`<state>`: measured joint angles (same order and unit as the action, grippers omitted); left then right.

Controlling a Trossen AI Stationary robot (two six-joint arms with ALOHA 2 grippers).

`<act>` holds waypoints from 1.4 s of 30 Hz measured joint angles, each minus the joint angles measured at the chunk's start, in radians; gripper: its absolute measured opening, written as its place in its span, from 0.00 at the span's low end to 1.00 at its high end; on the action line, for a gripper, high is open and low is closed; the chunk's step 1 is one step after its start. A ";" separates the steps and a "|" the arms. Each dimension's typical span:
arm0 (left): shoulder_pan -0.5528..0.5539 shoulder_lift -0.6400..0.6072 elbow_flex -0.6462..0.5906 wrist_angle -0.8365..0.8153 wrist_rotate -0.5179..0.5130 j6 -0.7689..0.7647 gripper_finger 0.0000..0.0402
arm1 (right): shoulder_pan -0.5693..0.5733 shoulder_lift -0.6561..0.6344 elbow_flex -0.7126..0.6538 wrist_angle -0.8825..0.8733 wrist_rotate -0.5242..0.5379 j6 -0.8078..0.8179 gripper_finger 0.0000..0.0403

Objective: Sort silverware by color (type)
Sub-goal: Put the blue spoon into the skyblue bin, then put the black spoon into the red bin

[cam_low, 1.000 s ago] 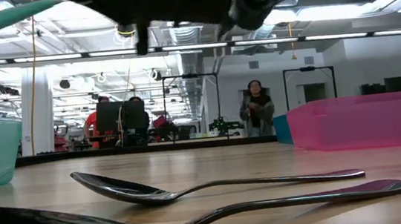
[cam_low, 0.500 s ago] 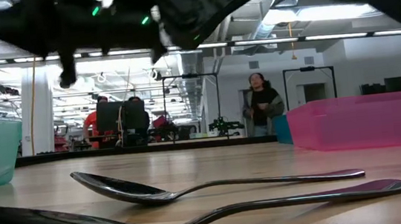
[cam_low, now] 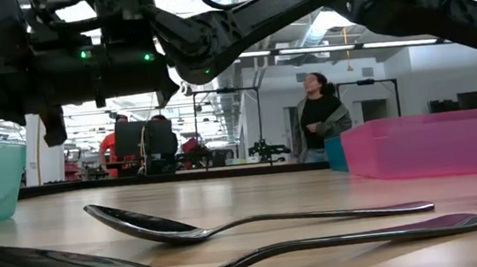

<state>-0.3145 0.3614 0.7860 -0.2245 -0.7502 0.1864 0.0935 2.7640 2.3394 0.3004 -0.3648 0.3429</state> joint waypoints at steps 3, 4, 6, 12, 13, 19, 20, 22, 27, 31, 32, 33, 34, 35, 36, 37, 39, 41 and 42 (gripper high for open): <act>0.000 0.000 0.000 -0.006 -0.011 0.000 0.53 | -0.006 0.000 -0.001 -0.023 0.001 0.000 0.08; 0.000 0.000 0.000 -0.006 -0.018 0.001 0.53 | -0.007 0.000 -0.001 -0.026 0.001 0.000 0.08; 0.000 0.000 0.000 -0.009 -0.024 0.000 0.53 | -0.010 0.000 -0.001 -0.026 0.001 -0.004 0.08; 0.000 0.000 0.000 -0.022 -0.025 -0.004 0.53 | -0.009 0.004 -0.004 -0.063 0.039 -0.011 0.19; 0.000 0.000 0.000 -0.028 -0.024 -0.005 0.53 | -0.009 0.005 -0.004 -0.067 0.044 -0.017 0.21; 0.000 0.000 0.000 -0.043 -0.026 -0.005 0.53 | -0.007 0.004 -0.004 -0.082 0.050 -0.052 0.25; 0.000 0.000 0.000 -0.044 -0.031 -0.005 0.53 | -0.005 0.004 -0.003 -0.083 0.050 -0.072 0.25; 0.000 0.000 0.000 -0.047 -0.044 -0.007 0.53 | 0.000 0.004 -0.003 -0.083 0.049 -0.122 0.26; 0.000 0.000 0.000 -0.050 -0.055 -0.014 0.53 | 0.017 0.004 -0.003 -0.080 0.047 -0.221 0.37; 0.000 0.000 0.000 -0.054 -0.055 -0.016 0.53 | 0.018 0.004 -0.003 -0.078 0.048 -0.221 0.50; 0.000 0.000 0.000 -0.057 -0.058 -0.017 0.53 | 0.018 0.004 -0.003 -0.077 0.048 -0.221 0.53; 0.000 0.000 0.000 -0.060 -0.065 -0.019 0.53 | 0.017 0.004 -0.003 -0.077 0.048 -0.223 0.55; 0.000 0.000 0.000 -0.067 -0.071 -0.028 0.53 | 0.015 0.002 -0.003 -0.077 0.048 -0.225 0.57; 0.000 0.000 0.000 -0.078 -0.076 -0.038 0.53 | 0.012 -0.008 -0.004 -0.090 0.048 -0.226 0.58; 0.000 0.000 0.000 -0.088 -0.076 -0.047 0.53 | 0.007 -0.016 -0.006 -0.105 0.048 -0.238 0.59; 0.000 0.000 0.000 -0.095 -0.076 -0.053 0.53 | 0.002 -0.023 -0.006 -0.104 0.049 -0.260 0.59; 0.000 0.000 0.000 -0.113 -0.076 -0.067 0.53 | -0.010 -0.053 -0.006 -0.150 0.048 -0.311 0.59; 0.000 0.000 0.000 -0.123 -0.076 -0.080 0.53 | -0.025 -0.092 -0.006 -0.200 0.049 -0.349 0.59; 0.000 0.000 0.000 -0.130 -0.077 -0.085 0.53 | -0.032 -0.114 -0.005 -0.232 0.049 -0.370 0.59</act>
<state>-0.3141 0.3618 0.7856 -0.3546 -0.8268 0.1016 0.0614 2.6497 2.3347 0.0686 -0.3157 -0.0266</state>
